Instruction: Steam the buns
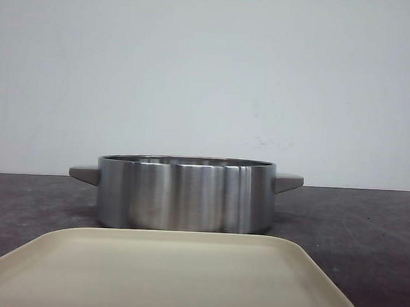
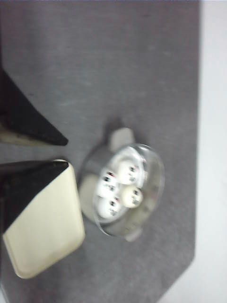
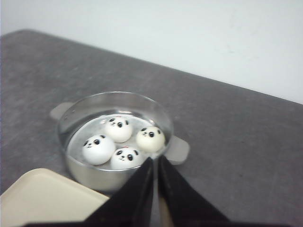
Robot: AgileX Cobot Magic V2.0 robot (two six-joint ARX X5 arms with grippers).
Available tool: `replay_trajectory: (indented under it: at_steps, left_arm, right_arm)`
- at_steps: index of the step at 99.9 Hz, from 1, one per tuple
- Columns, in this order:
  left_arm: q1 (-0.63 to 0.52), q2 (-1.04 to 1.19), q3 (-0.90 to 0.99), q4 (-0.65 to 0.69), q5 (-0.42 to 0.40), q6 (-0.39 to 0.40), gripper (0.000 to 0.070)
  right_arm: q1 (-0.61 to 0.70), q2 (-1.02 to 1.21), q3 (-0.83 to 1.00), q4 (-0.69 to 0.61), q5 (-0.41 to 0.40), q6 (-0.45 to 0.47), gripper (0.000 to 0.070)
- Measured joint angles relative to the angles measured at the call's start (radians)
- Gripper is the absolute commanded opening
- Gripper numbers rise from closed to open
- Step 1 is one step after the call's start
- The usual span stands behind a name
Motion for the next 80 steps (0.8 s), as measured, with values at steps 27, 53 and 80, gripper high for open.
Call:
replay_trajectory:
  at_steps: [27, 53, 80]
  left_arm:
    - [0.000, -0.105, -0.066, -0.010, 0.002, -0.051, 0.0010]
    - [0.000, -0.106, -0.066, -0.010, 0.002, -0.053, 0.0010]
    - [0.000, -0.106, -0.066, -0.010, 0.002, -0.054, 0.0010]
  right_arm:
    - [0.020, -0.003, 0.000, 0.006, 0.024, 0.000, 0.0010]
    - [0.020, -0.003, 0.000, 0.006, 0.026, 0.000, 0.0010]
    - [0.020, -0.003, 0.000, 0.006, 0.026, 0.000, 0.0010]
